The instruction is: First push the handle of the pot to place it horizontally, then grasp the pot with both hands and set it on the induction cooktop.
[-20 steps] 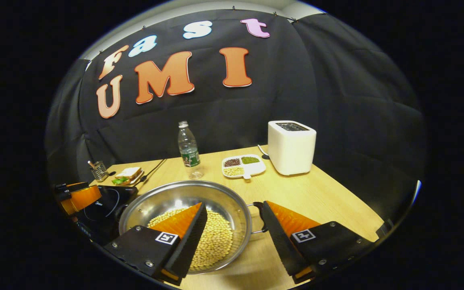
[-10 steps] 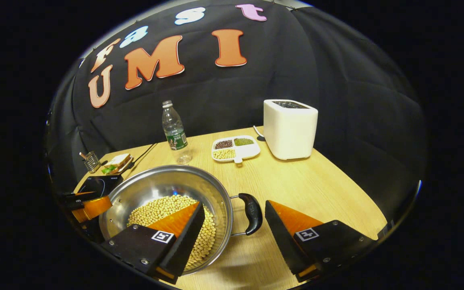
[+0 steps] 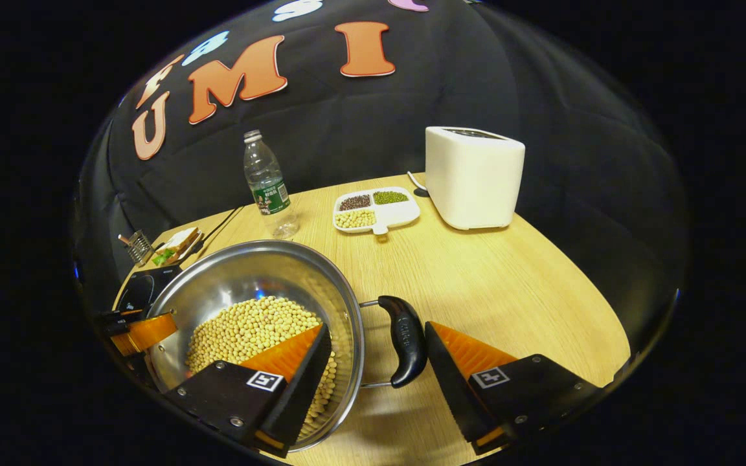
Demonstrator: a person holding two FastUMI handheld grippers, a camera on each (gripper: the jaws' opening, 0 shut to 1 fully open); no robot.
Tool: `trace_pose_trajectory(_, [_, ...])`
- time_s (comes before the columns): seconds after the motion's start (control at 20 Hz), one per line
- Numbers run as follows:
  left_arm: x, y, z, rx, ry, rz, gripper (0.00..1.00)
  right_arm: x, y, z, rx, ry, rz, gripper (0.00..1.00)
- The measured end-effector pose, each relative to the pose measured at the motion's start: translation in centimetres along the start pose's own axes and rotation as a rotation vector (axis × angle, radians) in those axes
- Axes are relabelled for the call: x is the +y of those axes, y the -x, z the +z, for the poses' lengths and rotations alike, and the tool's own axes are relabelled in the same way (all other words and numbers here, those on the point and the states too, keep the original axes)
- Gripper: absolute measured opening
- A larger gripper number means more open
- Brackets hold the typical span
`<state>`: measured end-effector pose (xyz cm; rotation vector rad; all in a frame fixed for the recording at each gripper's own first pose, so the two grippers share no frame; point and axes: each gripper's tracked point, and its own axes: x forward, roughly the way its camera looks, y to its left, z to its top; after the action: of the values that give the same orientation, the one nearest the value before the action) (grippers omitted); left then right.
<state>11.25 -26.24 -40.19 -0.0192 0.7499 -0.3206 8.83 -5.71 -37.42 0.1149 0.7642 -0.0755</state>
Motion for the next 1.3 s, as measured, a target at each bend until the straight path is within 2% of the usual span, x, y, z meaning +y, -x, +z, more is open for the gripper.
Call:
trace_pose_trajectory(0.05, [0.1,0.0,-0.1,0.002,0.003,0.0,0.83,-0.1,-0.3,-0.1,0.008,-0.01,-0.001,0.89])
trace_pose_trajectory(0.1, [0.1,-0.1,0.1,-0.002,0.003,-0.003,0.73,-0.1,-0.4,-0.1,0.011,-0.014,-0.002,0.84])
trace_pose_trajectory(0.15, [0.1,-0.2,-0.1,0.006,0.012,-0.005,0.74,-0.3,-0.5,-0.2,0.016,-0.01,-0.013,0.8])
trace_pose_trajectory(0.2, [0.1,-0.2,-0.2,0.02,0.011,-0.001,0.74,-0.3,-0.5,-0.3,0.018,-0.004,-0.008,0.7])
trace_pose_trajectory(0.25, [0.1,-0.2,-0.2,0.032,0.006,0.001,0.71,-0.4,-0.4,-0.1,0.013,0.004,-0.006,0.66])
trace_pose_trajectory(0.35, [0.1,-0.3,-0.5,0.064,0.014,0.005,0.72,-0.3,-0.5,0.1,0.005,0.004,0.003,0.63])
trace_pose_trajectory(0.45, [0.3,-0.4,-0.5,0.081,0.056,0.017,0.65,-0.2,-0.2,0.1,0.008,-0.017,-0.007,0.58])
trace_pose_trajectory(0.5, [0.3,-0.5,-0.2,0.085,0.054,0.022,0.59,-0.1,-0.2,0.2,0.011,-0.023,-0.011,0.52])
trace_pose_trajectory(0.55, [0.3,-0.3,-0.4,0.088,0.07,0.032,0.6,-0.1,0.1,0.3,0.012,-0.034,-0.014,0.55])
trace_pose_trajectory(0.6, [0.2,-0.2,-0.8,0.106,0.081,0.03,0.57,0.0,0.4,0.4,0.018,-0.045,-0.015,0.54])
trace_pose_trajectory(0.85, [0.7,2.2,1.3,0.067,0.082,0.033,0.56,0.9,2.5,1.9,-0.008,-0.071,0.007,0.54])
trace_pose_trajectory(1.3, [5.9,7.1,5.2,0.061,0.109,0.068,0.56,7.3,5.5,5.2,-0.044,-0.058,0.066,0.54])
